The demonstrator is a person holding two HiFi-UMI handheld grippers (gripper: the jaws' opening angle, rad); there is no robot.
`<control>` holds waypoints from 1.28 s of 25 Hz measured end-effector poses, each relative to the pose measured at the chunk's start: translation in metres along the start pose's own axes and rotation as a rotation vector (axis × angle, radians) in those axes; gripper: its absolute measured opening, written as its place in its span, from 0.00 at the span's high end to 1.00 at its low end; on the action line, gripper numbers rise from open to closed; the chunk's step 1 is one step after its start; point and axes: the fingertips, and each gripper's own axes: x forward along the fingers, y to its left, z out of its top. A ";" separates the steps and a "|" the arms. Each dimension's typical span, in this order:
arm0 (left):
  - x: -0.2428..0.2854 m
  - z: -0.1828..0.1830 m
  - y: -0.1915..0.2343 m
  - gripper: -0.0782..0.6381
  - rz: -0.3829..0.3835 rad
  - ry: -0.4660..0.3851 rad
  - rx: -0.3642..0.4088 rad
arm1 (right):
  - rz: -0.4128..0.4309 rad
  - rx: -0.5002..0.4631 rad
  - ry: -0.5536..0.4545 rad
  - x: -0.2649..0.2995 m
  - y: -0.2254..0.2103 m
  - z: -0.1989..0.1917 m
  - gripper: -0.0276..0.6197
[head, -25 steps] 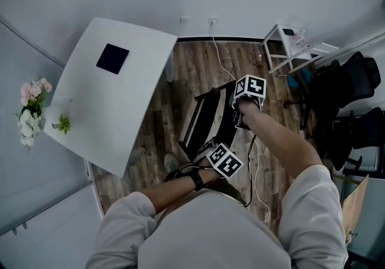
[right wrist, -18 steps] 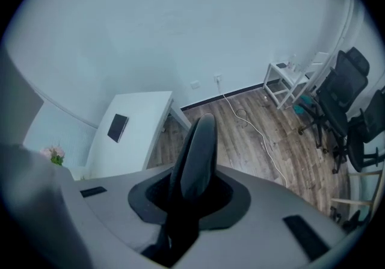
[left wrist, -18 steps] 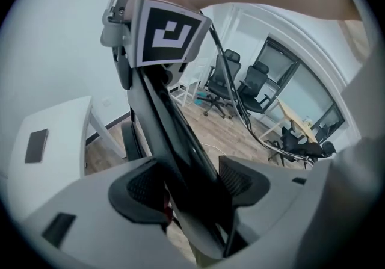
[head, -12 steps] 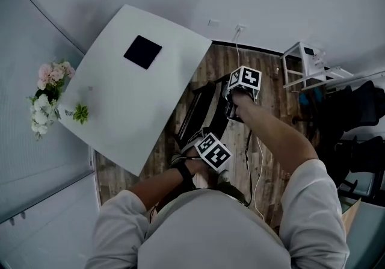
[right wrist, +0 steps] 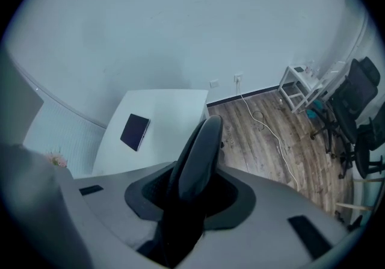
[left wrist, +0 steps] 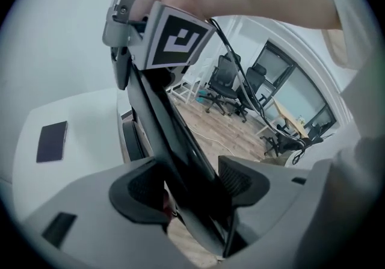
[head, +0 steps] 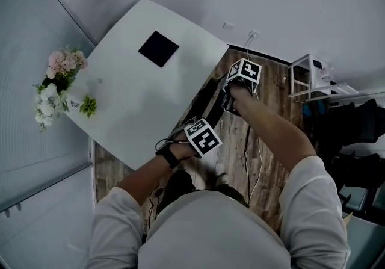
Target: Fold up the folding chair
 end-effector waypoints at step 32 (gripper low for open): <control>-0.059 0.011 0.099 0.48 0.423 -0.159 -0.041 | 0.422 -0.144 -0.289 -0.060 0.019 0.046 0.53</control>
